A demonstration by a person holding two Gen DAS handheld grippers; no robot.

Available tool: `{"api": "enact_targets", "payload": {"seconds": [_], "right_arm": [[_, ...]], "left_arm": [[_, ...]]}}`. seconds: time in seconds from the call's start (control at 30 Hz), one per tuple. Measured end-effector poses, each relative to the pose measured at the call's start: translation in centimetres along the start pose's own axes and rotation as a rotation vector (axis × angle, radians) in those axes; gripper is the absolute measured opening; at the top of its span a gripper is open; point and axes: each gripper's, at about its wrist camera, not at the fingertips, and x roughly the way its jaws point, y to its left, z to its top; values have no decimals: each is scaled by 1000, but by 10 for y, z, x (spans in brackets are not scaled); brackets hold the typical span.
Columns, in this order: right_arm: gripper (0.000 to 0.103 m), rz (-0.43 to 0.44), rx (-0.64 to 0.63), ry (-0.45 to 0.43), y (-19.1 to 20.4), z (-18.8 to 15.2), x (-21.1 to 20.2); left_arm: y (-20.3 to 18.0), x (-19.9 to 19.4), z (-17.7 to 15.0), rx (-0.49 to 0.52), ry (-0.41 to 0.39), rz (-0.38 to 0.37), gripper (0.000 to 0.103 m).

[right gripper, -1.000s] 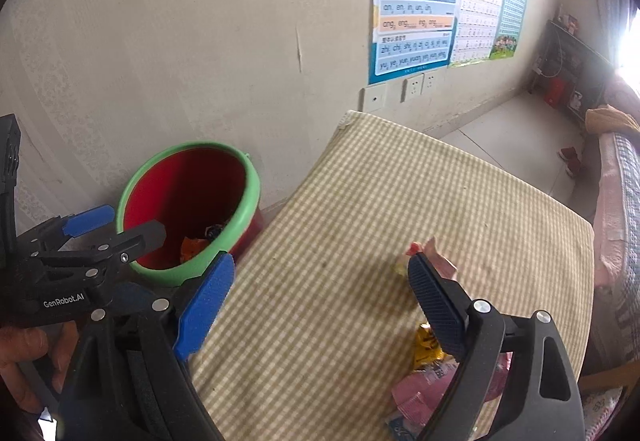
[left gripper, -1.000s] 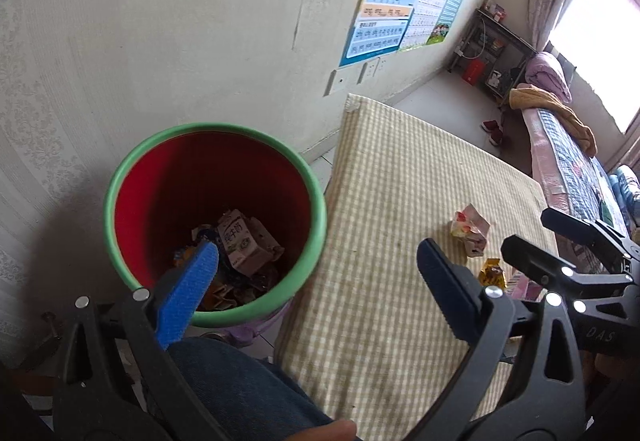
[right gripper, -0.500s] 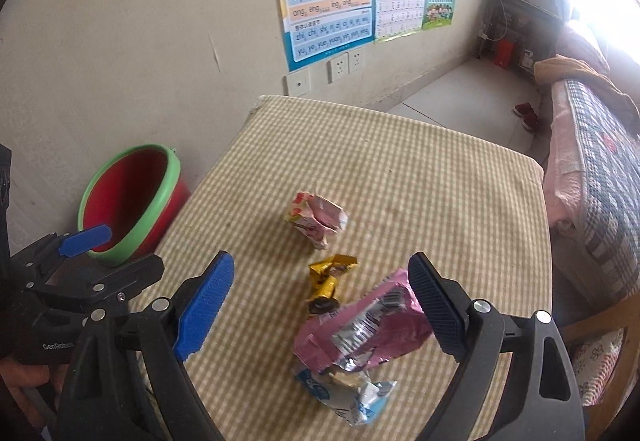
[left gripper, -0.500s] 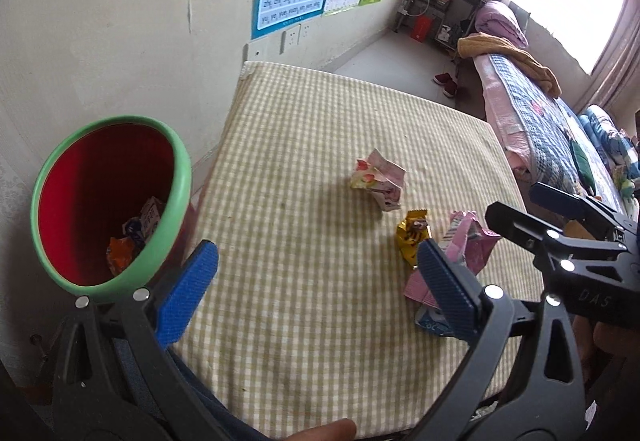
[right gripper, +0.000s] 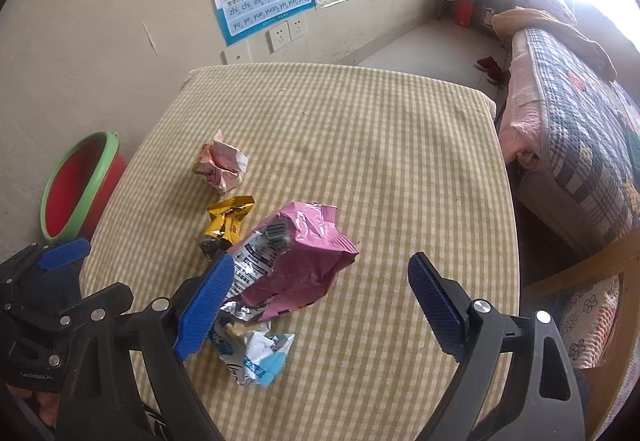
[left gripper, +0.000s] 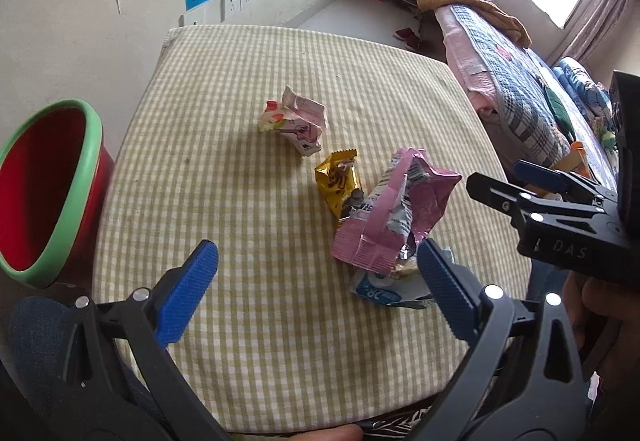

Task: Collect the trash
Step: 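Move both open tools back over the pink and yellow wrappers, then grasp the yellow wrapper with the left tool while the right tool grasps the pink bag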

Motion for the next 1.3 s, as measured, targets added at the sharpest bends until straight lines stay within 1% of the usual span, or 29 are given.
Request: {"api": "enact_targets", "payload": {"seconds": [0.17,0.37,0.53,0.67,0.8,0.97,1.03,1.1,1.13,1.17,1.2,1.23,1.27,1.3], "right_arm": [[86,18,28,39,-7,-7,14],[86,46,61,74,-11,-6,35],[86,67,90,98,-16,-4,51],[86,78,113,111,-23,-2,62],[85,88,124,117,-25,1,71],[84,121,119,129,-21,-1,82],[80,122,112,127,-20,-2,83],[68,118,104,129,-19,-3,85],[65,121,101,131,-19,-3,86],[58,125,98,133,-19,-3,86],[52,125,94,136,-17,-3,87],[49,125,89,139,-16,-3,88],[45,129,86,140,-15,-4,88],[42,132,82,139,-15,-4,87]], "left_arm": [[2,13,8,-25,11,-5,97],[7,29,29,-62,16,-30,97],[5,54,42,-67,51,-55,96],[4,71,46,-65,75,-60,95],[4,86,47,-77,103,-73,88],[9,101,45,-88,137,-73,76],[9,105,44,-88,148,-76,68],[10,108,44,-83,151,-74,64],[9,108,44,-81,147,-72,61],[9,108,43,-80,146,-72,60],[8,109,44,-79,144,-68,56],[7,109,44,-76,142,-66,50],[6,109,45,-73,143,-69,48],[5,109,45,-68,146,-70,41]]}}
